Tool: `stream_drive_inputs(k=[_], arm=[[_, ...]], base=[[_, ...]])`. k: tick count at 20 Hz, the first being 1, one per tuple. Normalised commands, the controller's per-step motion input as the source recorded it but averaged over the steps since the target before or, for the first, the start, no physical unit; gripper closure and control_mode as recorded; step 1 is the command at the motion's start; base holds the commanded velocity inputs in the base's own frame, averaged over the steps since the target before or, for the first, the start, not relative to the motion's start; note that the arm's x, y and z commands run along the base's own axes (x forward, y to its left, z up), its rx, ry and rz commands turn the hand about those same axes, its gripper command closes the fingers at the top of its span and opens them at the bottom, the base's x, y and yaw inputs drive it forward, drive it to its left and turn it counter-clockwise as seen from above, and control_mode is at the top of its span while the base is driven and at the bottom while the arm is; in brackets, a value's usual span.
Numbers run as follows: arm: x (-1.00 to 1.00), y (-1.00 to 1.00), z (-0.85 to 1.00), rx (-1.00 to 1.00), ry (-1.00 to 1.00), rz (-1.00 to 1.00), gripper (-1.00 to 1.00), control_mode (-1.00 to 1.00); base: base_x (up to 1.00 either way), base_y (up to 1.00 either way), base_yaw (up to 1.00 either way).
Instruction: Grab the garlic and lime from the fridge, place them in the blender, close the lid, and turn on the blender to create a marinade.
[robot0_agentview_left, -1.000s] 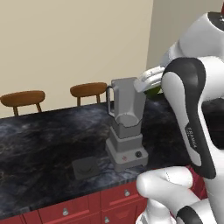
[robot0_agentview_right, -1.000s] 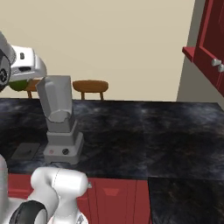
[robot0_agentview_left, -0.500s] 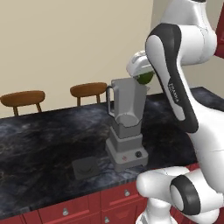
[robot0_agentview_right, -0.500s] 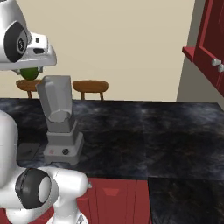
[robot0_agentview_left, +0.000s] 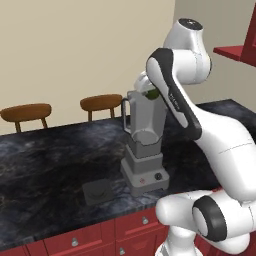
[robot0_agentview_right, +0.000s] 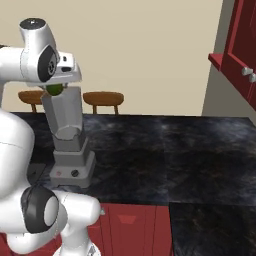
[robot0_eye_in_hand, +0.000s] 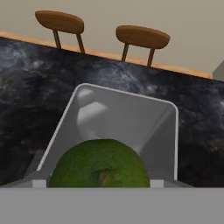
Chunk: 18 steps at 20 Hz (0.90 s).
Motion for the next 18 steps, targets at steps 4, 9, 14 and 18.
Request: stream_drive_inputs(k=[4, 9, 14, 18], arm=[[0.40, 0.00, -0.42, 0.00, 0.00, 0.00, 1.00, -1.00], [0.02, 0.00, -0.26, 0.00, 0.00, 0.00, 1.00, -1.00], [0.14, 0.00, -0.07, 0.00, 0.00, 0.00, -1.00, -1.00], [0.05, 0.01, 0.00, 0.00, 0.00, 0.00, -1.00, -1.00]], base=[[0.00, 0.00, 0.00], [0.00, 0.00, 0.00], [0.00, 0.00, 0.00], [0.00, 0.00, 0.00]])
